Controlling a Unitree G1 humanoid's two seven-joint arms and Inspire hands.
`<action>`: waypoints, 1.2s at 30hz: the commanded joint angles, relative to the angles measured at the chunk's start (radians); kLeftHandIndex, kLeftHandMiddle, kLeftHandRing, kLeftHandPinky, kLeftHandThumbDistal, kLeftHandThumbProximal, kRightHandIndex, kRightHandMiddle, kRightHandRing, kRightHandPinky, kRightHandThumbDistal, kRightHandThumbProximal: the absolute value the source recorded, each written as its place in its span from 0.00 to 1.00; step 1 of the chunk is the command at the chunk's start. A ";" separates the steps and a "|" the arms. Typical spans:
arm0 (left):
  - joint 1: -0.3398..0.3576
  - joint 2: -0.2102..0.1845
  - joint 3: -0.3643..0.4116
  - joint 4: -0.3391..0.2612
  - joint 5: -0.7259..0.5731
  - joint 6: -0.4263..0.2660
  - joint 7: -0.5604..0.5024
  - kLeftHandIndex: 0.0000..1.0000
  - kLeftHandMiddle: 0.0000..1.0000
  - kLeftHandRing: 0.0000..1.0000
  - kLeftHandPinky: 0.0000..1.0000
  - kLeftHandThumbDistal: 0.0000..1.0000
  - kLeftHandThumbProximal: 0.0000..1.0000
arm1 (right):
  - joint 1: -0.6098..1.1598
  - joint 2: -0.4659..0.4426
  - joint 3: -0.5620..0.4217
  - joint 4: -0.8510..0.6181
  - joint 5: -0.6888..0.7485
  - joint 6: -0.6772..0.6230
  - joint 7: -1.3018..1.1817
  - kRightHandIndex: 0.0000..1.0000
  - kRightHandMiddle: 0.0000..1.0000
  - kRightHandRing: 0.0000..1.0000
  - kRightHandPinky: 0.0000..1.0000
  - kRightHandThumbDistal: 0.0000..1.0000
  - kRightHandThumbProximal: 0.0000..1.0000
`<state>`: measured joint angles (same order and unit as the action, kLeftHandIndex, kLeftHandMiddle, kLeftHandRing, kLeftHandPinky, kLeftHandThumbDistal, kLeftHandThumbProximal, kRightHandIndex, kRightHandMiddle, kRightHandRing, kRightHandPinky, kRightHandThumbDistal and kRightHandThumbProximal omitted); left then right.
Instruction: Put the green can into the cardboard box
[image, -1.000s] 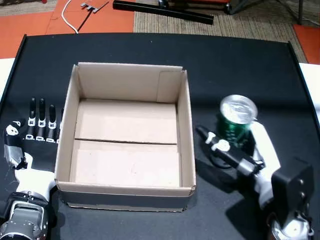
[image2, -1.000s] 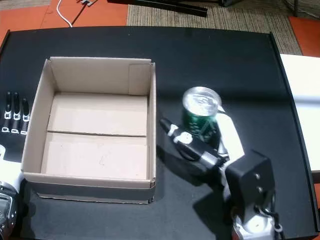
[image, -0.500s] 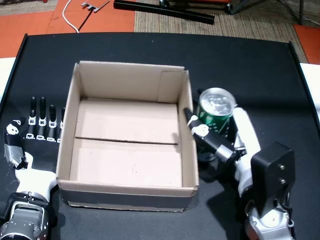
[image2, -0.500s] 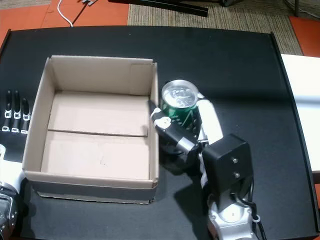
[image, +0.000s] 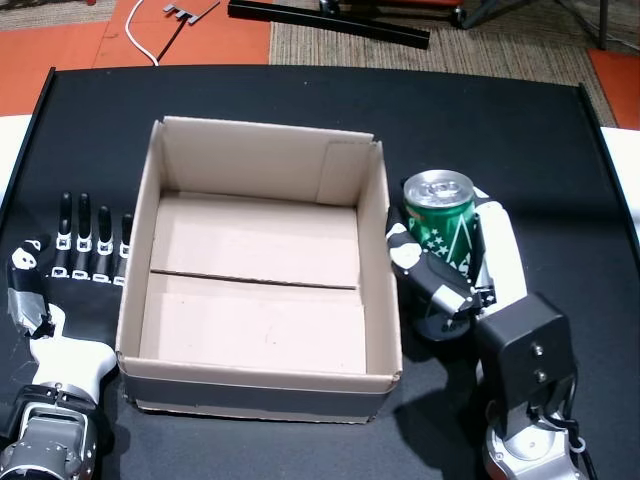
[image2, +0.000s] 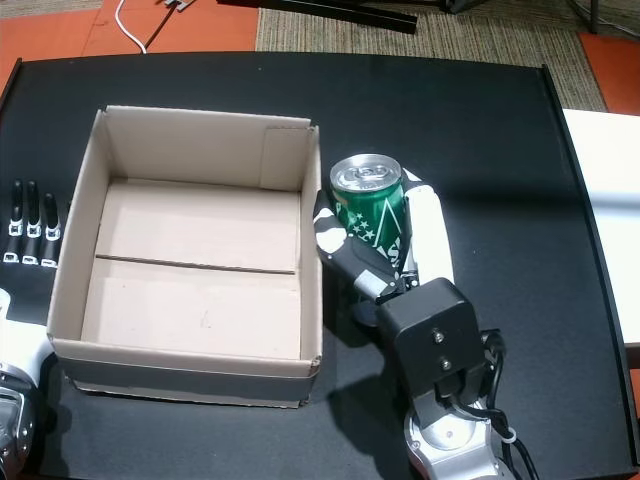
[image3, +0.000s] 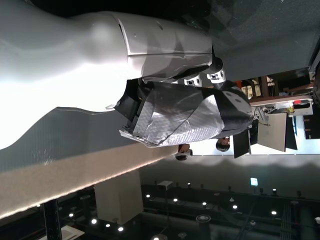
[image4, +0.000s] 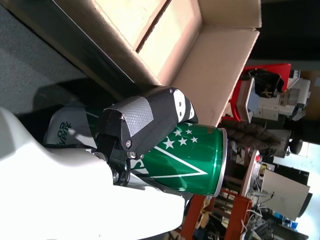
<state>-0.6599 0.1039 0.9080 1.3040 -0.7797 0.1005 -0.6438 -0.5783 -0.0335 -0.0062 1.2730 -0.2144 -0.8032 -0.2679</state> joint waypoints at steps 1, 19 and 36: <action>0.043 -0.015 0.004 0.031 -0.003 0.015 0.036 0.47 0.47 0.57 0.72 0.02 0.82 | 0.030 -0.010 0.003 0.020 -0.004 0.008 0.005 0.00 0.05 0.40 0.61 0.00 0.00; 0.034 -0.029 -0.005 0.034 0.010 -0.002 0.052 0.49 0.46 0.58 0.74 0.04 0.80 | -0.057 0.055 -0.145 -0.050 0.212 -0.169 0.246 0.00 0.00 0.38 0.61 0.00 0.20; 0.007 -0.049 -0.009 0.037 0.015 -0.023 0.083 0.45 0.45 0.58 0.74 0.00 0.81 | -0.305 0.005 -0.163 -0.093 0.201 -0.270 0.218 0.00 0.00 0.30 0.47 0.00 0.00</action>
<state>-0.6972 0.0847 0.9037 1.3065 -0.7766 0.0778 -0.5995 -0.8328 -0.0135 -0.1731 1.2035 -0.0037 -1.0329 -0.0496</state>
